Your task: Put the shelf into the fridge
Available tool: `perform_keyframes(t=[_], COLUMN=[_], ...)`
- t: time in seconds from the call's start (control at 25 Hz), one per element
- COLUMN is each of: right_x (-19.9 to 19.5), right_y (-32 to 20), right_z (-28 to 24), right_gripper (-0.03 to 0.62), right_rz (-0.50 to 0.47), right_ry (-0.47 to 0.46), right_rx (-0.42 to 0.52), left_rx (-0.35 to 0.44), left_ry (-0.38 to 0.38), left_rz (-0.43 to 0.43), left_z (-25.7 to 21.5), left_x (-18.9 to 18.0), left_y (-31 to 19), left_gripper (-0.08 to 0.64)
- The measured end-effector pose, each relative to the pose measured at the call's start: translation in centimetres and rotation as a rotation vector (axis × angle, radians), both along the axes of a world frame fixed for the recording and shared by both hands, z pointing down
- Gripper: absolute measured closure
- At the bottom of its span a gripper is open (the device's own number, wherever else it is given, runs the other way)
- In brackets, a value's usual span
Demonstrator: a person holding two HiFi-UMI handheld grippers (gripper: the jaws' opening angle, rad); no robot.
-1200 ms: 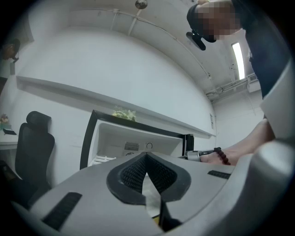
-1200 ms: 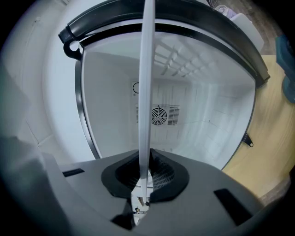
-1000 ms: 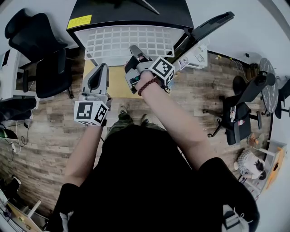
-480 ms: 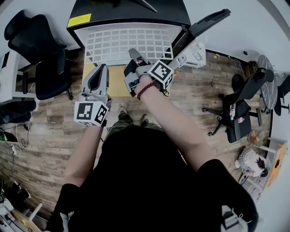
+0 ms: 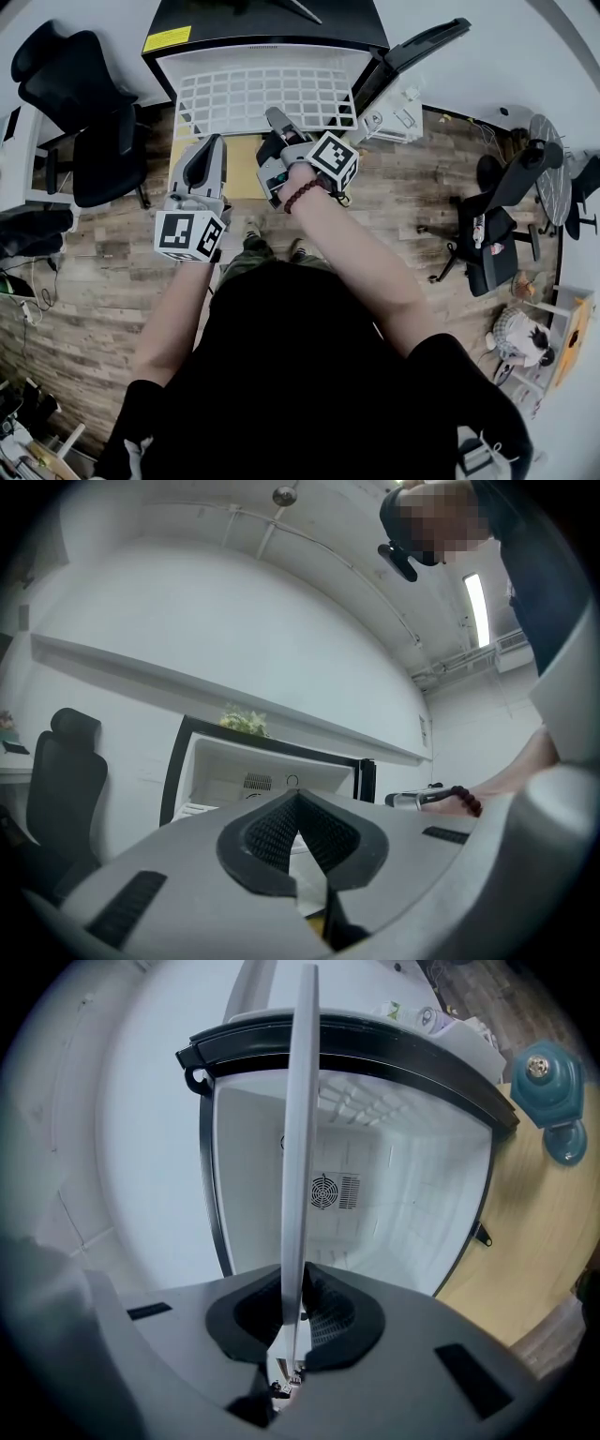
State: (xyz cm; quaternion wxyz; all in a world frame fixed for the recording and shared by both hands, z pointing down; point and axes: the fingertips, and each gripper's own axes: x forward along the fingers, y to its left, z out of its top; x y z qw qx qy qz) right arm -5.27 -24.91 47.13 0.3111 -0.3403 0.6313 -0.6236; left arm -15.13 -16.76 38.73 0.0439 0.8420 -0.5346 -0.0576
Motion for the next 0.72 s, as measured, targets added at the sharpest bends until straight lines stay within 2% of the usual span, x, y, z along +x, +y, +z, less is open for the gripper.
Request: perform_keyframes(t=[0.28, 0.52, 0.6, 0.72], right_x=[0.1, 0.3, 0.2, -0.1], right_y=[0.1, 1.5, 2.0, 3.1], right_z=[-0.1, 0.0, -0.2, -1.2], right_gripper=[0.552, 0.552, 0.552, 0.552], right_rz=[0.004, -0.007, -0.032, -0.093], right_ry=[-0.017, 0.014, 0.063, 0.199], right_rx=[0.002, -0.004, 0.023, 0.13], left_rx=[0.008, 0.012, 0.018, 0.021], left_ry=[-0.006, -0.008, -0.01, -0.011], left_rz=[-0.014, -0.016, -0.015, -0.01], left_z=[-0.2, -0.3, -0.4, -0.5], left_x=[-0.3, -0.3, -0.2, 0.1], left_y=[0.7, 1.5, 1.6, 1.9], left_gripper=[0.541, 0.541, 0.541, 0.543])
